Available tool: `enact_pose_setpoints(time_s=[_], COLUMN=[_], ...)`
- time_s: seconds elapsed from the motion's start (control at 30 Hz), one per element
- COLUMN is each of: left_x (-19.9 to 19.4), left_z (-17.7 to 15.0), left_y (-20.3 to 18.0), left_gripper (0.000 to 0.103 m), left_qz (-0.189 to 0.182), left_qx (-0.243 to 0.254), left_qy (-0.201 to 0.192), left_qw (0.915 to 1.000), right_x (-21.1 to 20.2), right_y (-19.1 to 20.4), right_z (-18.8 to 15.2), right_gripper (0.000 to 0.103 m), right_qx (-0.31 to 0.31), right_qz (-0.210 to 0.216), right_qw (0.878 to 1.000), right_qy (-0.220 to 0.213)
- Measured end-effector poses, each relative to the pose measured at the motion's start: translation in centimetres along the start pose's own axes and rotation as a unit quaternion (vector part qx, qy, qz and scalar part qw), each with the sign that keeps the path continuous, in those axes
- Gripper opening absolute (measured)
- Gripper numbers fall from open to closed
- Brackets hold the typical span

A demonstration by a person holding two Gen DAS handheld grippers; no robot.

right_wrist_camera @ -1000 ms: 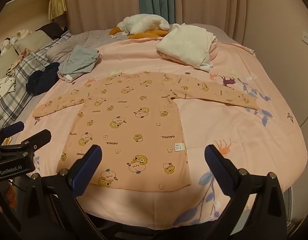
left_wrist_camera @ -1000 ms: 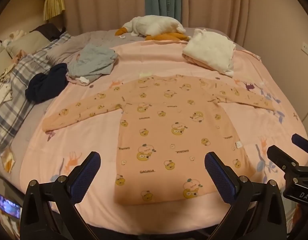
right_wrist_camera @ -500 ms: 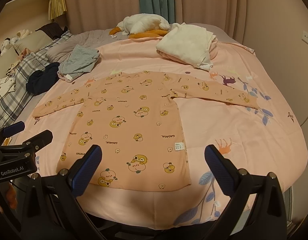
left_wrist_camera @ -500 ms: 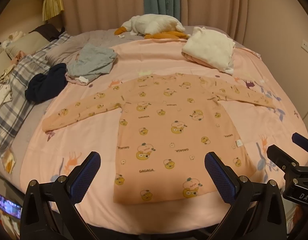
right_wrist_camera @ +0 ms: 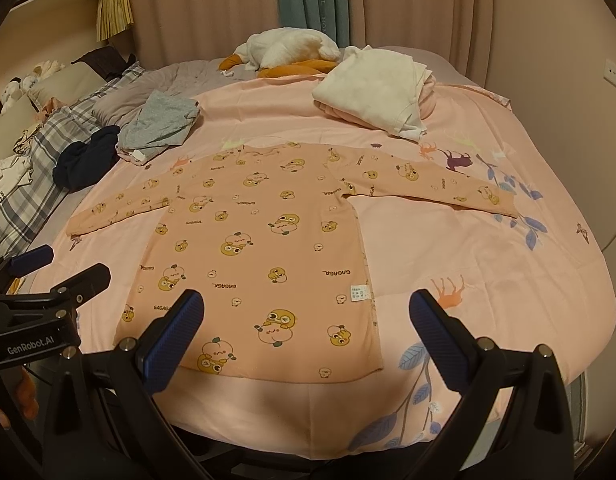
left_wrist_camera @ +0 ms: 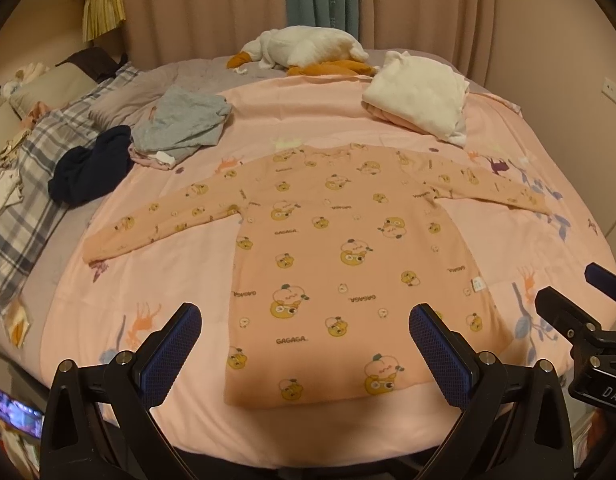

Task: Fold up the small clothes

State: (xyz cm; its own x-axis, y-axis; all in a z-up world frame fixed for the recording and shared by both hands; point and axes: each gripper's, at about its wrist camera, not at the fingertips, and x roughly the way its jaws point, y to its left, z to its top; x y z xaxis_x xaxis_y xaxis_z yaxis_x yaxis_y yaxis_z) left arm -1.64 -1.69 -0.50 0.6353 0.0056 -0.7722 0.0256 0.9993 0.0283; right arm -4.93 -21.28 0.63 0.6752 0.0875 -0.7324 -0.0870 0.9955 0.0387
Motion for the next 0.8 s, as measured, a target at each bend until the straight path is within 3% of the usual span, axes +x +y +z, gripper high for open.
enact_pose_setpoints(time_s=[0.8], left_x=[0.24], left_z=[-0.19], left_y=[0.05], left_gripper=[0.103], left_qz=[-0.004], left_qx=[0.005], left_qy=[0.006], left_qw=[1.0], right_x=[-0.04], right_y=[0.3], right_z=[-0.13], right_gripper=[0.103], right_qx=[0.002], right_qz=[0.003], right_qw=[1.0], right_qy=[0.001])
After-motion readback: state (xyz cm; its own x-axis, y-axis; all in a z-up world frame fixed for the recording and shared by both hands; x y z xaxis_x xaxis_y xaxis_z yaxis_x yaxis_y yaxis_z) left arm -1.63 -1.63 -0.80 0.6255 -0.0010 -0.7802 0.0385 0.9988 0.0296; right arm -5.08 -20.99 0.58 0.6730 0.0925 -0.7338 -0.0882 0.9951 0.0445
